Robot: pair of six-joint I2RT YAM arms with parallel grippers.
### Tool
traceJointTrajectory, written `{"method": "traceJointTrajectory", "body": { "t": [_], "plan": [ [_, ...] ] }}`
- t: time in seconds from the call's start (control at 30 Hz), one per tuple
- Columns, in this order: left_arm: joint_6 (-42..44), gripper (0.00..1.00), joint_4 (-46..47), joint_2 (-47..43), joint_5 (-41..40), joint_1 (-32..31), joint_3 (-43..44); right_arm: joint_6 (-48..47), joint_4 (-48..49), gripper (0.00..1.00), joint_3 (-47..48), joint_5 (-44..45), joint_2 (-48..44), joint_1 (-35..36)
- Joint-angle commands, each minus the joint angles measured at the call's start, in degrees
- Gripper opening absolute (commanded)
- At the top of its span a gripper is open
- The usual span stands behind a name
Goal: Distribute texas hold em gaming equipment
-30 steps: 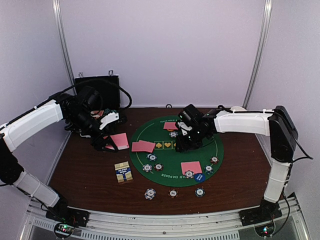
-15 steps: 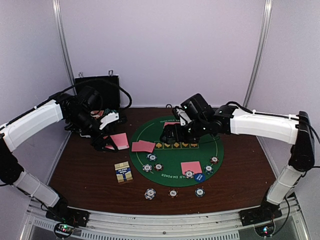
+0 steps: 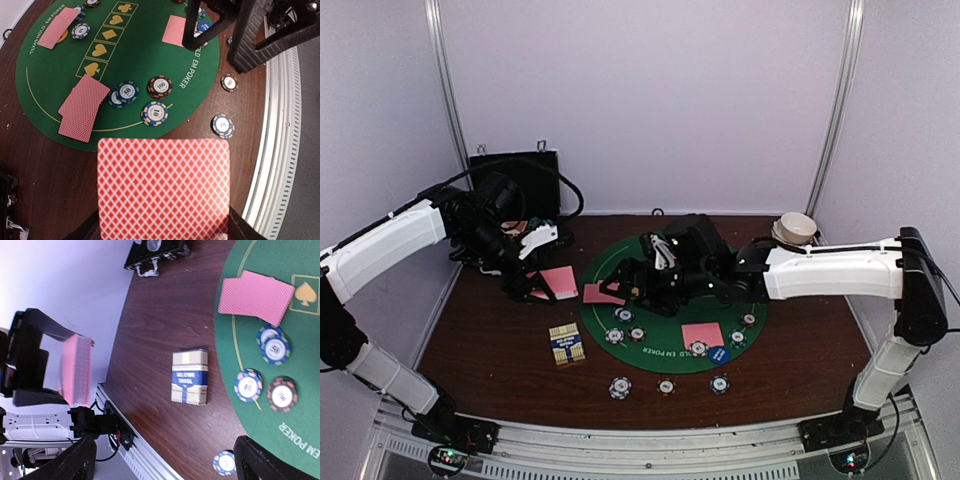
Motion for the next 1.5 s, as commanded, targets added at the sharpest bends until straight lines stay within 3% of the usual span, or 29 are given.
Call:
{"method": "traceJointTrajectory", "body": {
  "t": [0.0,0.27,0.43,0.93,1.47],
  "plan": [
    [0.9,0.00,0.7,-1.0,1.4,0.3,0.7,-4.3,-1.6,0.99,9.6,-4.2,1.4,-0.7],
    [0.8,0.00,0.7,-0.9,1.4,0.3,0.9,-2.1,2.0,0.92,17.3,-16.0,11.1,-1.2],
    [0.8,0.00,0.7,-1.3,1.4,0.3,0.9,-1.5,2.7,0.87,19.4,-18.9,13.5,-1.1],
    [0.8,0.00,0.7,-1.4,1.7,0.4,0.8,3.1,9.7,0.88,21.7,-21.4,19.1,-1.1],
    [0.9,0.00,0.5,-2.0,1.6,0.3,0.2,7.7,10.8,0.78,28.1,-22.8,27.4,-2.1]
  ]
}}
